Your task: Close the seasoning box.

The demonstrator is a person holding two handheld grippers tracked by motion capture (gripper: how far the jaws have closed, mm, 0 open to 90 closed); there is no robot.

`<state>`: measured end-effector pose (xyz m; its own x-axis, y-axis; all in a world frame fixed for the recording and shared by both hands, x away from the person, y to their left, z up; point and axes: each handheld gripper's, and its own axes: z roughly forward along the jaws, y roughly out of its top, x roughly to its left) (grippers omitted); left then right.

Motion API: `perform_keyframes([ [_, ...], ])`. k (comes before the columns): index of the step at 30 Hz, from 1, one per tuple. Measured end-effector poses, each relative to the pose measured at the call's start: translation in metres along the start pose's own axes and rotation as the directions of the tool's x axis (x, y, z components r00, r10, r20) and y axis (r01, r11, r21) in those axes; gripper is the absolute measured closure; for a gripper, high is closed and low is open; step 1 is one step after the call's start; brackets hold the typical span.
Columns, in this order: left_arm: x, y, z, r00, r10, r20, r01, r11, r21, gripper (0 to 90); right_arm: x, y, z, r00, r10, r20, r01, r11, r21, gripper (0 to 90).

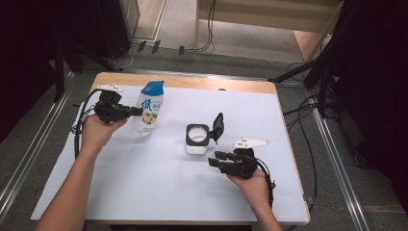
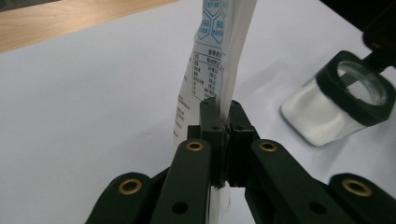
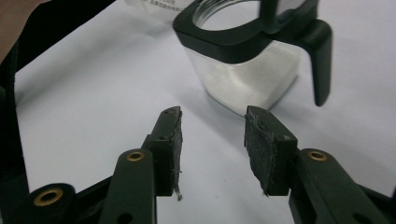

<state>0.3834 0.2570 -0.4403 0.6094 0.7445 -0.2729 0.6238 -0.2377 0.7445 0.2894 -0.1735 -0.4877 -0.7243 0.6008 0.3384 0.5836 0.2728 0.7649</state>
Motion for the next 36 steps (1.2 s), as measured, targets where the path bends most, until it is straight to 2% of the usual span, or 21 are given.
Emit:
perform_keyframes([
  [5,0.005,-0.009,-0.005,0.9998,-0.012,0.017,0.012,0.9998,-0.014,89.4,-0.011,0.002,-0.002,0.9995,0.01,0.029,-0.01,1.0,-0.011,58.2],
  [17,0.006,-0.037,-0.017,0.9999,-0.015,0.003,0.015,0.9998,-0.012,87.0,-0.029,0.014,-0.005,0.995,0.02,0.097,-0.016,0.999,-0.036,59.6],
  [21,0.005,-0.043,-0.018,0.9999,-0.014,0.004,0.014,0.9998,-0.017,86.6,-0.032,0.018,-0.002,0.9947,0.024,0.1,-0.02,0.999,-0.037,60.1],
  [29,0.003,-0.049,-0.017,0.9999,-0.003,0.017,0.003,0.9999,-0.012,83.6,-0.041,0.022,-0.005,0.9922,0.042,0.117,-0.035,0.998,-0.059,61.5],
  [34,0.003,-0.05,-0.016,0.9999,-0.002,0.014,0.003,0.9999,-0.012,79.6,-0.047,0.024,-0.009,0.9897,0.071,0.124,-0.059,0.994,-0.093,65.9],
  [36,0.002,-0.05,-0.016,0.9998,-0.005,0.017,0.005,0.9999,-0.011,77.1,-0.047,0.028,-0.009,0.9886,0.077,0.129,-0.066,0.994,-0.089,67.5],
])
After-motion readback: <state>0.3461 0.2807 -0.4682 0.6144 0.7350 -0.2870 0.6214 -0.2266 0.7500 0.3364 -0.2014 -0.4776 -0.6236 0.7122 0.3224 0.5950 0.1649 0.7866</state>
